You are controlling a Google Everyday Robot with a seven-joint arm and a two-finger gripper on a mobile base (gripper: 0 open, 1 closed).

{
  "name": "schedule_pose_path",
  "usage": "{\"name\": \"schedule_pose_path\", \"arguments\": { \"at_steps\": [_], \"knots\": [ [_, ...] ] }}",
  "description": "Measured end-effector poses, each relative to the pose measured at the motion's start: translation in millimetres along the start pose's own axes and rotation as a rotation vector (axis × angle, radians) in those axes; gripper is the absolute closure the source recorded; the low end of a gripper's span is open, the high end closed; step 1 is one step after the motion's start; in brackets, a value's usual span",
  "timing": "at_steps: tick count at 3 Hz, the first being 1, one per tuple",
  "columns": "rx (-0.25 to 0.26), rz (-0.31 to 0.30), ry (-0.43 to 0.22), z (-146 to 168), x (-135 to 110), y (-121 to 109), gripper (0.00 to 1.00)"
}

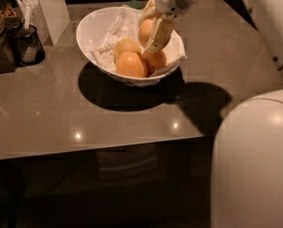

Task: Pick orange from white bowl

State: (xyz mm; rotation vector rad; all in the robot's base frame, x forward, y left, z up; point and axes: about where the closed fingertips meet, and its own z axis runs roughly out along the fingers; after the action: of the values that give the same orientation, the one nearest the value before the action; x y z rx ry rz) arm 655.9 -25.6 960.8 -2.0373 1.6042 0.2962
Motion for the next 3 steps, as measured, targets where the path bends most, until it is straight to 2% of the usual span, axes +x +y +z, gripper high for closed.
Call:
{"name": "schedule_pose_path", "arguments": {
  "at_steps": [1,2,3],
  "knots": [
    [0.024,0.028,-0.05,-15,2,14,1.0],
    [0.115,0.063,-0.23,-56,-18,61,1.0],
    [0.192,0.15,-0.318,-73,-13,110,1.0]
  ]
}}
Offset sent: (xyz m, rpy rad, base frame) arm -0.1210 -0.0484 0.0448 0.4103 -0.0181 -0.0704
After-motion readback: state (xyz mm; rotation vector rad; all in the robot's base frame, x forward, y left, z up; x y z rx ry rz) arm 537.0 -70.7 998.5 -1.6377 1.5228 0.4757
